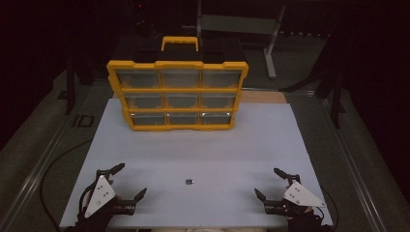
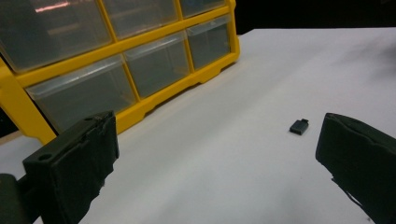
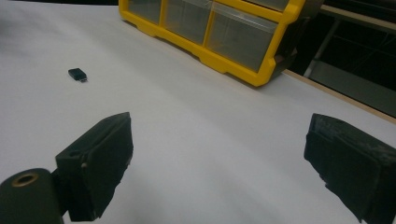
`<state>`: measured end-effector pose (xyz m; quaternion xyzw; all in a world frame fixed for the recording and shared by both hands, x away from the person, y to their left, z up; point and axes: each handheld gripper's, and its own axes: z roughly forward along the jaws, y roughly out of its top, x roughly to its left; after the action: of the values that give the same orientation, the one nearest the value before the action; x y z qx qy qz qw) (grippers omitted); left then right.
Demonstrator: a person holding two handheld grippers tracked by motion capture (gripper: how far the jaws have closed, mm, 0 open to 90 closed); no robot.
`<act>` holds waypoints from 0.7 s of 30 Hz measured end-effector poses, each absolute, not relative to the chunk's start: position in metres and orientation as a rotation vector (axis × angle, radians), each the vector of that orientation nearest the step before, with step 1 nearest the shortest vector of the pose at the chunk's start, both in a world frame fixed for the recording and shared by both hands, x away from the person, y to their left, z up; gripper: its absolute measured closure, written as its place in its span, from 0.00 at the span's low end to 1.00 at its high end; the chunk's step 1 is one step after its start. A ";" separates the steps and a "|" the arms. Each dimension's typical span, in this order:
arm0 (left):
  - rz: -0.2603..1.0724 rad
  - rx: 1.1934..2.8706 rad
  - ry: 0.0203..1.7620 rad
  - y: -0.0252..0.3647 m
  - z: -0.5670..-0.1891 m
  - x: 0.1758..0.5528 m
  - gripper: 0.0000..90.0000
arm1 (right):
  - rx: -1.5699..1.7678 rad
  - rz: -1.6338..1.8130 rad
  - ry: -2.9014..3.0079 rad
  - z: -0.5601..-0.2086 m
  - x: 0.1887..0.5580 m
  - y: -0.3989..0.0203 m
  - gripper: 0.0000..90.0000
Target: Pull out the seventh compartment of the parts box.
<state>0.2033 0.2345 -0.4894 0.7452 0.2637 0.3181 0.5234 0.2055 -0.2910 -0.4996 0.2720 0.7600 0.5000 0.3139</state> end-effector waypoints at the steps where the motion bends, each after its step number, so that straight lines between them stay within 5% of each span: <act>1: 0.766 1.781 0.629 0.235 -0.487 0.204 0.00 | 0.717 1.314 2.002 -0.499 0.205 -0.290 0.09; 21: 0.770 1.807 0.562 0.223 -0.447 0.222 0.00 | 0.705 1.307 2.007 -0.499 0.205 -0.288 0.09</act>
<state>0.2222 0.2228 -0.4466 0.7544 0.2345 0.3215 0.5220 0.2047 -0.2879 -0.4992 0.2678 0.7625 0.4964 0.3169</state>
